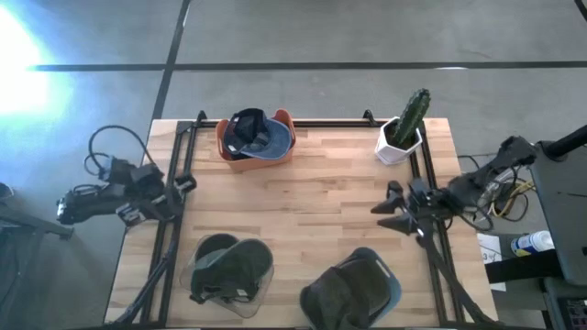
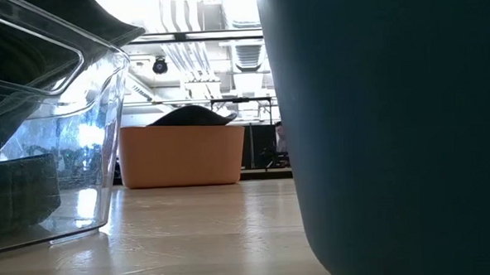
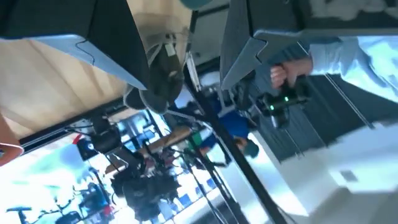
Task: Pick & Place hat
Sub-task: Return to Home Position
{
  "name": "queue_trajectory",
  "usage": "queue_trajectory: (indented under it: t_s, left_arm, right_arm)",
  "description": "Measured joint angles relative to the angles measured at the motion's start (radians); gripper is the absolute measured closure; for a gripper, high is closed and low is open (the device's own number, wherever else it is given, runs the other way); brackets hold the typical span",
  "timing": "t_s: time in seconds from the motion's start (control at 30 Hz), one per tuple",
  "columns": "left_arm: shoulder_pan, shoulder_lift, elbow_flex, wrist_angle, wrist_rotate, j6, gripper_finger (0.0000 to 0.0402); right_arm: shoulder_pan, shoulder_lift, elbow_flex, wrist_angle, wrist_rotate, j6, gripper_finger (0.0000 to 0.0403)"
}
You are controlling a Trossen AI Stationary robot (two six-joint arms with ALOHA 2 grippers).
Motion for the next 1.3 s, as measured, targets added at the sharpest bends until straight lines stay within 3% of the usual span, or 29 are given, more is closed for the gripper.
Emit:
queue_trajectory:
  t_s: [0.2,0.4,0.53,0.67,0.8,0.9,1.17,1.3]
  left_arm:
    - [0.000,-0.050,-0.119,0.100,-0.037,-0.029,0.0282]
    - [0.000,-0.065,-0.291,0.365,-0.023,-0.150,0.0282]
    - [0.000,-0.068,-0.281,0.300,0.069,-0.465,0.0282]
    - [0.000,-0.068,-0.273,0.299,0.029,-1.016,0.0282]
    - [0.000,-0.067,-0.278,0.294,0.019,-1.318,0.0282]
    - [0.000,-0.067,-0.281,0.291,0.016,-1.366,0.0282]
    - [0.012,-0.204,-0.286,0.241,0.014,-1.341,0.0282]
    - [0.013,-0.253,-0.299,0.250,0.024,-1.341,0.0282]
  right_arm:
    - [-0.159,-0.010,-0.200,0.289,-0.245,0.001,0.0211]
    - [-0.238,-0.043,-0.309,0.307,-0.275,-0.062,0.0211]
    - [-0.265,-0.072,-0.382,0.304,-0.158,-0.069,0.0211]
    - [-0.264,-0.076,-0.447,0.303,-0.086,-0.069,0.0211]
    - [-0.263,-0.073,-0.513,0.301,-0.084,-0.069,0.0211]
    - [-0.264,-0.079,-0.567,0.299,-0.083,-0.067,0.0211]
    - [-0.263,-0.220,-0.572,-0.116,-0.090,-0.066,0.0211]
    - [-0.263,-0.283,-0.570,-0.102,-0.092,-0.067,0.0211]
